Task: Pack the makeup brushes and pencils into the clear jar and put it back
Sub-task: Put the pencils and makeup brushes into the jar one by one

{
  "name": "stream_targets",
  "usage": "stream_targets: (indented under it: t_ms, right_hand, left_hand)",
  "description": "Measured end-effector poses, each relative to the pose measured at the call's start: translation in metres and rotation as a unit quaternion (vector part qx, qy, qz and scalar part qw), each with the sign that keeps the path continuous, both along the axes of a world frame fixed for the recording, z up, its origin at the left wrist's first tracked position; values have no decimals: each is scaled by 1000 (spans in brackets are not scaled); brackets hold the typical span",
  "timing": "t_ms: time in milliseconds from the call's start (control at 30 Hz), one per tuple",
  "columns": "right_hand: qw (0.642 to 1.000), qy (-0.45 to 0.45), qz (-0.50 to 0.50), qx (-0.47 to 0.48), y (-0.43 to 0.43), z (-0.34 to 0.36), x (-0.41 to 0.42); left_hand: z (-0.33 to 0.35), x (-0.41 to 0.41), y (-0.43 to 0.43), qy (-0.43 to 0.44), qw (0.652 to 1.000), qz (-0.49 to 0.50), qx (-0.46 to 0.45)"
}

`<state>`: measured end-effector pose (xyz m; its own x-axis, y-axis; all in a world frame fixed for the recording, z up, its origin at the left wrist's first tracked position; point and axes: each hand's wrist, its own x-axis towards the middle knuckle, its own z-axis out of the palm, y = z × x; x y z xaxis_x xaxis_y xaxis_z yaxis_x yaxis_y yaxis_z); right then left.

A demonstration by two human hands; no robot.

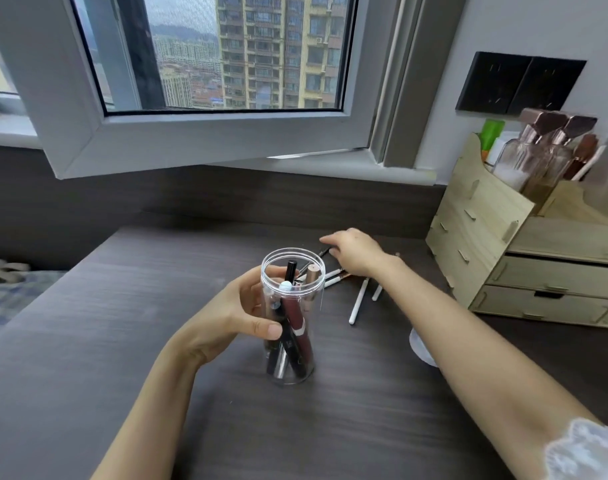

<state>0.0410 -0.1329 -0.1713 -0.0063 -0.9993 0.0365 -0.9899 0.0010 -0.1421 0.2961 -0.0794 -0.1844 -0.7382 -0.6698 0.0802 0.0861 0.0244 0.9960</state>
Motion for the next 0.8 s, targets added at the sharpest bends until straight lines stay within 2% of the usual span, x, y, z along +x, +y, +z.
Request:
stream_targets:
  t_ms: [100, 267, 367, 433, 467, 533, 600, 667, 733, 767, 800]
  right_hand:
    - [997, 74, 3, 13, -14, -15, 0]
    - [969, 232, 64, -61, -26, -22, 5]
    - [960, 257, 95, -60, -24, -19, 1]
    - [966, 241, 80, -57, -20, -17, -2]
    - [977, 195, 55, -61, -16, -14, -2]
    - [995, 40, -2, -90, -4, -4, -3]
    - [980, -139, -31, -142, 12, 12, -5]
    - [931, -308, -20, -195, 35, 35, -5]
    - [860, -460, 3, -220, 66, 61, 0]
    - [826, -517, 20, -224, 83, 74, 2]
    - [807, -546, 36, -222, 100, 87, 4]
  left_hand:
    - [1, -1, 0, 0, 1000, -6, 3]
    - [2, -1, -1, -18, 1000, -17, -1]
    - [3, -1, -1, -17, 1000, -20, 3]
    - [2, -1, -1, -17, 1000, -20, 7]
    - [2, -1, -1, -16, 1000, -19, 10]
    - [2, -1, 0, -15, 1000, -19, 15]
    - [1, -1, 0, -16, 1000, -19, 14]
    - [0, -2, 0, -13, 1000, -16, 10]
    - [0, -5, 2, -9, 1000, -10, 6]
    - [0, -6, 3, -7, 1000, -7, 5]
    - [0, -7, 4, -5, 1000, -6, 6]
